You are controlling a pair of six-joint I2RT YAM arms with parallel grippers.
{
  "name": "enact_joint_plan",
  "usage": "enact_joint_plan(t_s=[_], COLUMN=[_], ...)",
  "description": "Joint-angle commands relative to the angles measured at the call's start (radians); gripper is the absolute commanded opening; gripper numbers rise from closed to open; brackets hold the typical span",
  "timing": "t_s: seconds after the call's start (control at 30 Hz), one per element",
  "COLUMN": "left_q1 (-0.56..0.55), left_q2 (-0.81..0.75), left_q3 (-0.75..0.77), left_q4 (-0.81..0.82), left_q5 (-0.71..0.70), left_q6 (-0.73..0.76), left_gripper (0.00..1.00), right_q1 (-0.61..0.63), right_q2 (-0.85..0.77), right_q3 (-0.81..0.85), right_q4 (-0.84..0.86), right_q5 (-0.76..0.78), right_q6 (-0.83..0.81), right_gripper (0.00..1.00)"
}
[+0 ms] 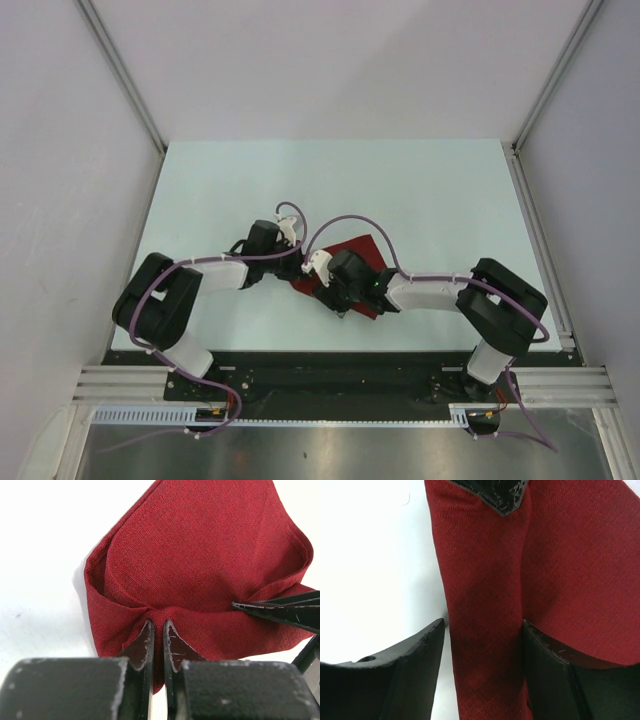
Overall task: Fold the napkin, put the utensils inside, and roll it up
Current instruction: Roll the napkin with the utensil
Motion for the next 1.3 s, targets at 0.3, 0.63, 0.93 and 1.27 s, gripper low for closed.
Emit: enact_joint_plan(t_s=[0.3,0.63,0.93,1.27], left_q1=[0.012,0.085,0.13,0.147], left_q2=[-0.033,-0.181,-0.172,-0.029], left_q3=[0.05,-0.038,-0.145,-0.151], left_q4=[-0.013,0.005,0.174,0.338], left_q5=[-0.072,-0.18,0.004,0.123], left_q6=[0.011,-0.032,-0.097,-0.167], left_gripper=[0.5,0.75,0.79,0.7], right_q1=[-0.062,-0.159,-0.225,-0.25], right_q2=[0.07,0.131,0.173,0.196], right_q3=[0.065,0.054,0.06,0.057], right_q4=[-0.134,-0.128,-0.106,-0.1], right_q5=[-0.173,-0.458,-0.614,-0.64], right_q6=[0.113,0.19,0.201,0.196], right_gripper=[0.32,0.29,0.28,0.27])
